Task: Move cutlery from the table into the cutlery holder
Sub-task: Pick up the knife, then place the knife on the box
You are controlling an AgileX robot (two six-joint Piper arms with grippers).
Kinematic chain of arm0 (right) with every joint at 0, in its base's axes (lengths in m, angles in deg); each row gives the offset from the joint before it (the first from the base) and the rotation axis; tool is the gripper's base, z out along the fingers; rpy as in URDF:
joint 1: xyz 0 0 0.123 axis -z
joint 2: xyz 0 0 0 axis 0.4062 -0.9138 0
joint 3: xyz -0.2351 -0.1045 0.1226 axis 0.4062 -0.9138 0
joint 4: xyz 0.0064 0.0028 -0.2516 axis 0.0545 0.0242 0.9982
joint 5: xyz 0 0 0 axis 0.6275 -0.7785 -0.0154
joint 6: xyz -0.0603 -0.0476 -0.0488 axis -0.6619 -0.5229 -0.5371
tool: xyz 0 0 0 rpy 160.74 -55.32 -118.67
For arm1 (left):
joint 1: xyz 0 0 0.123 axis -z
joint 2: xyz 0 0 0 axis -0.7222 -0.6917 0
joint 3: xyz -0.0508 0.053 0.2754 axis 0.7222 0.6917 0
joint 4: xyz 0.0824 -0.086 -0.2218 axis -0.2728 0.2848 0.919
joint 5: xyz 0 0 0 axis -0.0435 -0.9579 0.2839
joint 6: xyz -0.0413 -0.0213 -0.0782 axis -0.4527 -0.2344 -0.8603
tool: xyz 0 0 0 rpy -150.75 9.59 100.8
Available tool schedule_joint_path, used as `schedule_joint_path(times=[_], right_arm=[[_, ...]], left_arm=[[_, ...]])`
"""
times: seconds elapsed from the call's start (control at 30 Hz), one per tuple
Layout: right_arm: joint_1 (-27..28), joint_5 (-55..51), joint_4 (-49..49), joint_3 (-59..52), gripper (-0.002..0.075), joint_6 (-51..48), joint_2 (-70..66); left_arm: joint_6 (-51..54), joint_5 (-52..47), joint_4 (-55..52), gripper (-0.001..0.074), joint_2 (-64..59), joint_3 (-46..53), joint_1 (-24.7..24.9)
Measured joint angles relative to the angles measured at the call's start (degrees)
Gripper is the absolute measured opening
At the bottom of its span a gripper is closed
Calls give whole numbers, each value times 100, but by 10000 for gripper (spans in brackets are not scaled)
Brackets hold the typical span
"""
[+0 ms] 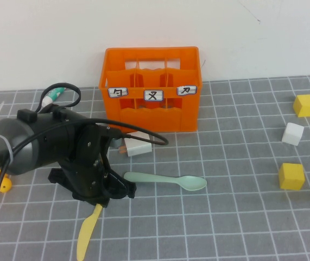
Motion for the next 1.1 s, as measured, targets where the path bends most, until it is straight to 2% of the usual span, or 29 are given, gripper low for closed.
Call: schedule_joint_path(times=[0.27, 0.63, 0.73, 0.87, 1.1], right_arm=[[0, 10, 0, 0, -3, -35, 0], [0, 21, 0, 0, -3, -118, 0], [0, 33, 0, 0, -3, -166, 0], [0, 43, 0, 0, -3, -228, 0], [0, 43, 0, 0, -3, -283, 0]], left_arm=[[0, 89, 7, 106, 264, 35, 0], [48, 163, 443, 106, 1907, 75, 0], [83, 864, 481, 106, 2291, 75, 0], [105, 2564, 503, 106, 2555, 75, 0], [105, 5417, 386, 106, 2144, 75, -12]])
